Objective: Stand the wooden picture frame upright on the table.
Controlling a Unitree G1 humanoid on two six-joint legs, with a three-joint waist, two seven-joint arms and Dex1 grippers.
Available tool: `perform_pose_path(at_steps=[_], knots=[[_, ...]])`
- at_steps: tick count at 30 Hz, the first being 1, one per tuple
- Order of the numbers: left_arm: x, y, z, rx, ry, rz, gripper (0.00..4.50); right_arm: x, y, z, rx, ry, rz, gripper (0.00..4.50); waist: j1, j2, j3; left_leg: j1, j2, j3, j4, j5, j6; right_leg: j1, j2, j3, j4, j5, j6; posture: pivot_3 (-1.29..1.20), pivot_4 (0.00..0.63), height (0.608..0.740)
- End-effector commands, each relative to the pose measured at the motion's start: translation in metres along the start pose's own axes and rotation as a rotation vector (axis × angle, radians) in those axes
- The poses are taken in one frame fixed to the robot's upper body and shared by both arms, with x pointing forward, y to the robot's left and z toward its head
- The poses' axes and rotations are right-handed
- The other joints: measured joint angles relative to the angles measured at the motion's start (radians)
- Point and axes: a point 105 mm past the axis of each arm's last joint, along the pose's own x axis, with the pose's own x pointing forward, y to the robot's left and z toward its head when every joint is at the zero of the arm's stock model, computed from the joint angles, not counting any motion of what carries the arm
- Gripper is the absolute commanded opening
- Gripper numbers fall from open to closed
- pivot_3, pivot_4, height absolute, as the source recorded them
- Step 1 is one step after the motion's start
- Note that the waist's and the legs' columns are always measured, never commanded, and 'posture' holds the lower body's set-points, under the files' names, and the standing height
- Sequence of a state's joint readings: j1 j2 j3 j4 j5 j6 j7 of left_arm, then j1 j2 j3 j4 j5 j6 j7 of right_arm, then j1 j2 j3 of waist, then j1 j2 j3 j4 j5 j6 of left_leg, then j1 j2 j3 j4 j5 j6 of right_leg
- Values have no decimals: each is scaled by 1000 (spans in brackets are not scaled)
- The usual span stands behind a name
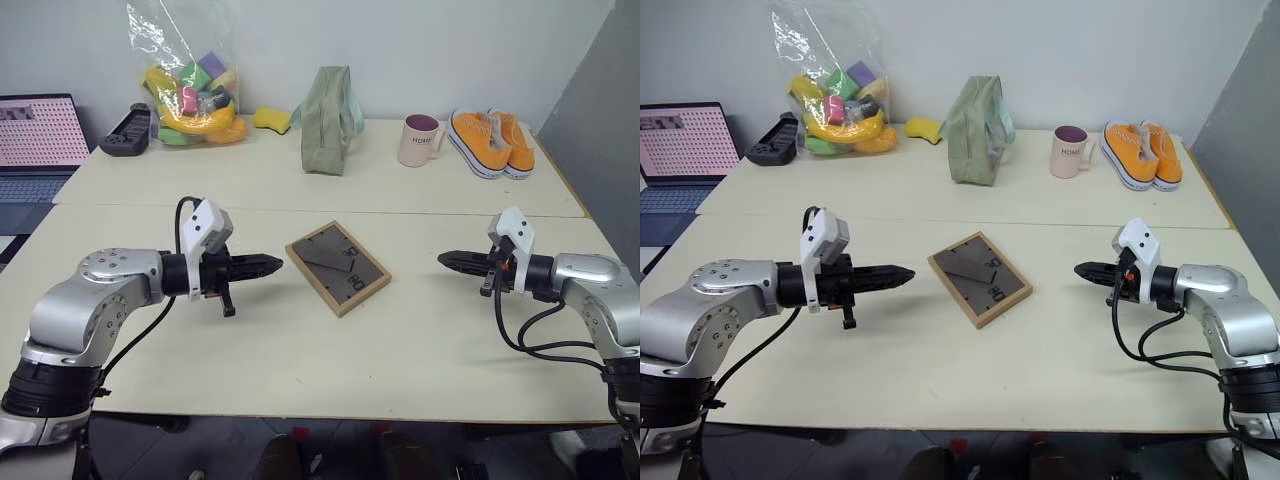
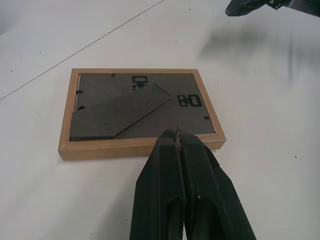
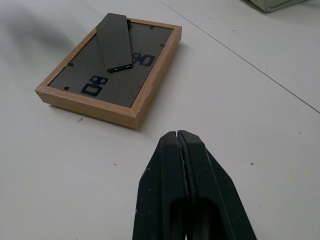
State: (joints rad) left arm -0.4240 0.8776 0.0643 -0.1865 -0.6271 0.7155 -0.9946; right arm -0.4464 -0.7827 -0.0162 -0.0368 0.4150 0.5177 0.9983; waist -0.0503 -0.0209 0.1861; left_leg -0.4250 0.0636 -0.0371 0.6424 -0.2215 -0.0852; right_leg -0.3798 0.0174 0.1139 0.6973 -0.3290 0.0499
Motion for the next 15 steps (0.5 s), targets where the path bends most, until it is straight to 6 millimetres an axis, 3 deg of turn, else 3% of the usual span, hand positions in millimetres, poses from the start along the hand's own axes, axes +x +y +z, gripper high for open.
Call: perform_pose_path(at_steps=[1, 15], knots=[[-3, 2, 10, 25, -19, 24, 34, -4, -2, 11, -33, -34, -15, 18, 0, 0, 0, 0, 0, 0, 0, 0, 0, 0, 0, 0, 0, 0, 0, 0, 150, 740], [-1, 10, 17, -3, -62, 84, 34, -2, -2, 11, -32, -42, -19, 18, 0, 0, 0, 0, 0, -1, 1, 0, 0, 0, 0, -1, 1, 0, 0, 0, 150, 740]])
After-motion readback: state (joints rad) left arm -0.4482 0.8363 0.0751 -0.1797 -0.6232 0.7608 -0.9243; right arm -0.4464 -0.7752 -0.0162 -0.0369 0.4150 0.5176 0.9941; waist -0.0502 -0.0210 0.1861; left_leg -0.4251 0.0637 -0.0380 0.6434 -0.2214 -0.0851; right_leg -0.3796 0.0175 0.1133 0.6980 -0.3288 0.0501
